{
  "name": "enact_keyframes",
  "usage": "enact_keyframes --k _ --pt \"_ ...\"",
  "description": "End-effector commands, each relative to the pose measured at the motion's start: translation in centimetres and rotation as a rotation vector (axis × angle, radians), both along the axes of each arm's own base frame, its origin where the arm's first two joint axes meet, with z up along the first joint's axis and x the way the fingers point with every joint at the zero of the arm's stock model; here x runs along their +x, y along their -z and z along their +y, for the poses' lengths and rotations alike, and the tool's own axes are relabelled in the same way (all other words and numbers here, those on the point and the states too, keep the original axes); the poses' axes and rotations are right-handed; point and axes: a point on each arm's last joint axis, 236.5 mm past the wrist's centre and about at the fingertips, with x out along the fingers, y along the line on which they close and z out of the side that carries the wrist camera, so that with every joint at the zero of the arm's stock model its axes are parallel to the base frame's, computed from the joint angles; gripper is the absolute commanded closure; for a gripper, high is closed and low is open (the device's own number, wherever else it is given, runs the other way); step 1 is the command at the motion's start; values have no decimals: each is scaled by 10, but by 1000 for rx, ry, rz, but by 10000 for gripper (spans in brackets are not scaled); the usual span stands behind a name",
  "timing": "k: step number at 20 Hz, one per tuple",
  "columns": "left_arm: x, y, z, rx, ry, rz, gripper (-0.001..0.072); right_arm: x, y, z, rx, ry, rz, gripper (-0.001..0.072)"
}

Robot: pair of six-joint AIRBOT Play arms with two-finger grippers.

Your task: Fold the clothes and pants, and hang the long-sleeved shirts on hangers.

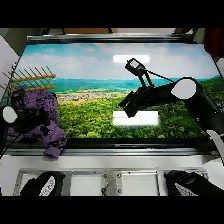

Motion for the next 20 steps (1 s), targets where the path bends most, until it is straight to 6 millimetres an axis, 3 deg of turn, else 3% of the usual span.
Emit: enact_keyframes --k 1,3,8,9,10,11,12,14,16,18,20 --pt "-37 30 24 -37 -179 2 10 0 0 0 0 -1 1 680" --pt "-35 43 16 -86 -214 -63 11 0 0 0 0 -1 1 680" --pt "-8 72 -20 -299 -308 -139 13 0 0 0 0 0 1 680" --pt "0 76 -25 -335 -326 -133 195 0 0 0 0 0 1 680" --pt "9 75 -31 -361 -313 -132 500 0 0 1 5 0 3 680" --pt "25 67 -42 -390 -252 -148 645 -1 -1 2 12 -1 7 680" --pt "43 53 -60 -426 -177 -180 653 -3 -3 5 29 -4 16 680" --pt "82 13 -111 -482 -20 -260 653 -5 -8 9 58 -8 24 681" --pt "111 -32 -176 -502 173 -347 655 3 -12 -2 17 -15 -37 681" --pt "127 -74 -250 -537 358 -427 691 38 -28 -52 -90 130 -142 683" --pt "135 -113 -330 -588 514 -514 691 72 -50 -118 -166 375 -216 683"
